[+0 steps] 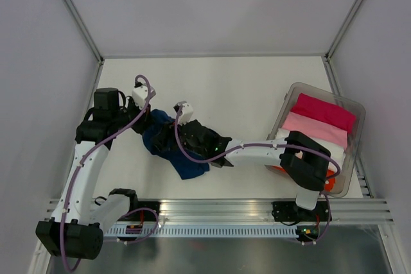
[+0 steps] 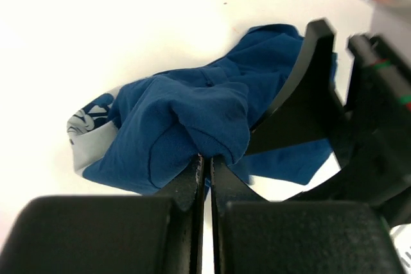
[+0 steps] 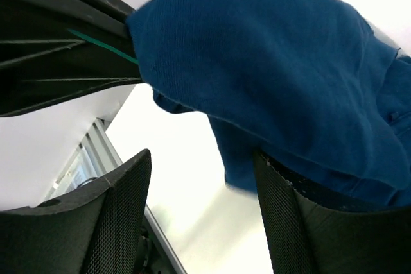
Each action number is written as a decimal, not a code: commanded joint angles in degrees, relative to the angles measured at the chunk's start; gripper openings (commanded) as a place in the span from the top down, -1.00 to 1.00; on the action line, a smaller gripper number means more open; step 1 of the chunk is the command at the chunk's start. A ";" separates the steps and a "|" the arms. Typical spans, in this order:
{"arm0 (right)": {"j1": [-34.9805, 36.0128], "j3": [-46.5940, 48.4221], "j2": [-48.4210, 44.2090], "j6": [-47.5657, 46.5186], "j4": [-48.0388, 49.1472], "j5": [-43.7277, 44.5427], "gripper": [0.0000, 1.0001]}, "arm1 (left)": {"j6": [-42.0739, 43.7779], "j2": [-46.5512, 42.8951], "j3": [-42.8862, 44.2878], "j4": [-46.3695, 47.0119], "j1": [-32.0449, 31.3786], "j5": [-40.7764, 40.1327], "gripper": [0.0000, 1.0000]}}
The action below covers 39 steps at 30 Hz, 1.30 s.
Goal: Roll the t-shirts
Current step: Flatten the tshirt
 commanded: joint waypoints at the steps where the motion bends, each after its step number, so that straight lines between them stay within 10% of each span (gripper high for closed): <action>1: 0.75 2.97 1.39 -3.38 0.39 4.88 -0.40 | -3.38 -0.02 2.32 -0.48 -0.28 5.01 0.95; 6: 0.67 3.76 0.69 -5.75 -1.37 13.31 0.03 | -2.95 -0.28 2.50 -1.71 -0.28 5.80 0.95; 12: 0.67 7.01 1.30 -10.15 -6.64 18.25 -0.49 | -3.64 -0.46 4.16 -3.38 -0.28 7.91 0.95; 19: 0.67 8.51 2.89 -11.91 -7.00 20.01 -0.44 | -4.09 -0.11 5.13 -3.47 -0.28 9.06 0.95; 22: 0.58 8.42 2.89 -13.49 -5.42 18.61 -0.09 | -4.18 0.15 5.22 -3.47 -0.28 9.58 0.95; 26: 0.75 8.24 2.89 -14.54 -4.10 17.11 0.92 | -4.35 0.59 5.48 -3.38 -0.28 10.29 0.95; 31: 0.75 8.24 0.78 -15.42 -6.01 14.30 0.99 | -4.18 1.82 6.54 -3.21 -0.28 6.53 0.94; 34: 0.58 8.94 -1.58 -15.25 -9.00 10.35 0.99 | -4.79 3.92 7.85 -1.89 -0.19 -0.48 0.29; 35: 0.58 8.95 -2.38 -14.99 -9.45 9.04 0.99 | -5.23 4.54 8.38 -1.28 -0.10 -2.26 -0.27; 39: -2.31 7.46 -8.53 -10.69 -9.63 1.57 1.00 | -5.23 6.13 12.68 -1.36 0.25 -6.41 -0.83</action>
